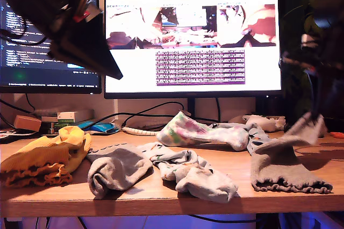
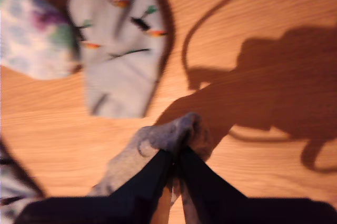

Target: Pair up the socks based on colour and pattern, by placing them on top of one another

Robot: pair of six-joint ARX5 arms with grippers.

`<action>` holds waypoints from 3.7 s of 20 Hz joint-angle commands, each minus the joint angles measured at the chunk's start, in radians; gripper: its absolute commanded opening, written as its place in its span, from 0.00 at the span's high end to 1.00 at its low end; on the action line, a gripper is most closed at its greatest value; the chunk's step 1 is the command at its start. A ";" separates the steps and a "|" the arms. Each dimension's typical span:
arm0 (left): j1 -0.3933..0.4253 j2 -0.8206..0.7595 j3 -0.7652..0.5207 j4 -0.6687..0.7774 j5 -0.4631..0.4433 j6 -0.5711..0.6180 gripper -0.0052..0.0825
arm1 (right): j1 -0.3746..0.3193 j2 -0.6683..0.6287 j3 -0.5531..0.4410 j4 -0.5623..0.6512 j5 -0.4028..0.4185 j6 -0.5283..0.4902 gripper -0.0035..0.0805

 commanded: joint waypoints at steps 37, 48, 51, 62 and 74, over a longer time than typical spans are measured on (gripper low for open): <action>-0.098 0.142 0.000 0.072 -0.066 0.001 0.96 | 0.199 -0.360 -0.262 0.204 0.065 -0.743 0.97; -0.007 0.254 -0.001 0.133 -0.234 -0.068 0.96 | 0.259 -0.400 -0.385 0.325 0.072 -0.892 0.97; 0.031 0.318 -0.001 0.170 -0.233 -0.079 0.96 | 0.258 -0.400 -0.385 0.335 0.072 -0.892 0.97; 0.038 0.467 0.007 0.216 -0.301 -0.035 0.96 | 0.258 -0.400 -0.385 0.435 0.051 -0.892 0.97; 0.016 0.487 0.128 0.233 -0.512 0.188 0.96 | 0.258 -0.399 -0.385 0.445 0.020 -0.981 0.90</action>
